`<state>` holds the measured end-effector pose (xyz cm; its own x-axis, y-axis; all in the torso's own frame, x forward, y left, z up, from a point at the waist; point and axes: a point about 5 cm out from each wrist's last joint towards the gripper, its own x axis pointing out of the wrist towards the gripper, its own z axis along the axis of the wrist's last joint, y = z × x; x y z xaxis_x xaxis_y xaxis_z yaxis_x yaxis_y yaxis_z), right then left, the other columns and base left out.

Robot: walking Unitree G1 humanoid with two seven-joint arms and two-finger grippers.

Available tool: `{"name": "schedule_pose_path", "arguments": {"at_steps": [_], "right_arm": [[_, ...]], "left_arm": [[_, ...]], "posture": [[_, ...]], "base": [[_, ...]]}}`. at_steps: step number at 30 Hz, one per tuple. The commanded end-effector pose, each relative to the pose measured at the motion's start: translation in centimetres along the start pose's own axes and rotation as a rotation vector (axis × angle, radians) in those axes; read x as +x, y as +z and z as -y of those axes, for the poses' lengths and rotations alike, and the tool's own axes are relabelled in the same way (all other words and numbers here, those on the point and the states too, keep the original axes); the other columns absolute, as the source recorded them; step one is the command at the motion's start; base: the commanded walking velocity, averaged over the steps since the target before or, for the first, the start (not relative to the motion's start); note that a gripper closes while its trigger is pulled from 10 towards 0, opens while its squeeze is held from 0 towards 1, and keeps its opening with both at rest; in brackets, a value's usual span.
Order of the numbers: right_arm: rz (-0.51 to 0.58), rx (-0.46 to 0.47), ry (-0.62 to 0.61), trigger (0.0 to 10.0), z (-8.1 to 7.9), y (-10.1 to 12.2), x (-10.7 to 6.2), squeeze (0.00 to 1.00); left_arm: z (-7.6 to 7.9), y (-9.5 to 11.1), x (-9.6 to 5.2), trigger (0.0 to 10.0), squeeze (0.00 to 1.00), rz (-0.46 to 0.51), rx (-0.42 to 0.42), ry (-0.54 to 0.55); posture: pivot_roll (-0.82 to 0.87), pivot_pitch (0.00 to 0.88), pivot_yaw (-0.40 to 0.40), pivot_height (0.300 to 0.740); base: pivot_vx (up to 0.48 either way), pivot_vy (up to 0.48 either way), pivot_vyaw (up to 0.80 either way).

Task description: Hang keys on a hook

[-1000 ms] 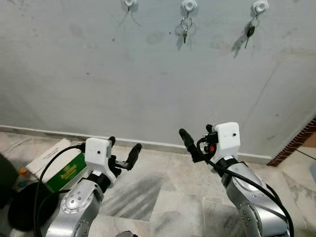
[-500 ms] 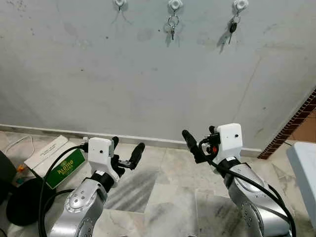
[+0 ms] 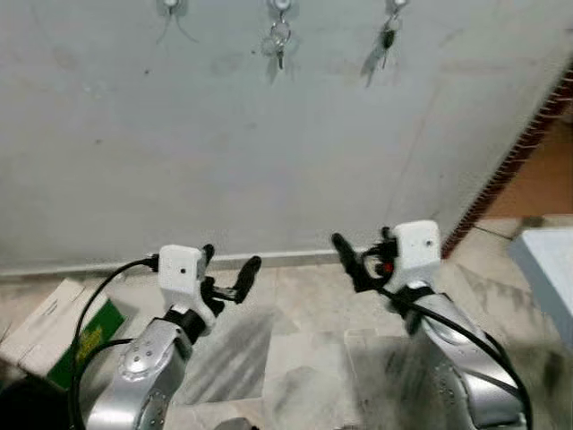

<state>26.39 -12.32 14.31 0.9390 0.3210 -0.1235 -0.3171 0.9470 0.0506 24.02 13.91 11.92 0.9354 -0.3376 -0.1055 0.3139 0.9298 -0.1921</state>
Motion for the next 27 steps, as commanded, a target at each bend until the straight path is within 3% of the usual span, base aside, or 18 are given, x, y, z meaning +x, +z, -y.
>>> {"name": "schedule_pose_path", "arguments": {"at_steps": [1, 27], "right_arm": [[-0.003, -0.008, -0.027, 10.0, 0.61, 0.08, -0.23, 0.00], [0.000, -0.011, -0.031, 10.0, 0.56, 0.15, -0.08, 0.00]], "left_arm": [[0.43, -0.14, 0.20, 10.0, 0.00, -0.011, -0.004, -0.016], [0.56, -0.21, 0.52, 10.0, 0.00, -0.022, 0.003, -0.025]], "posture": [[-0.01, 0.127, 0.037, 0.740], [-0.01, 0.127, 0.040, 0.740]], "base": [[0.000, 0.469, -0.75], [0.000, 0.467, -0.74]]}}
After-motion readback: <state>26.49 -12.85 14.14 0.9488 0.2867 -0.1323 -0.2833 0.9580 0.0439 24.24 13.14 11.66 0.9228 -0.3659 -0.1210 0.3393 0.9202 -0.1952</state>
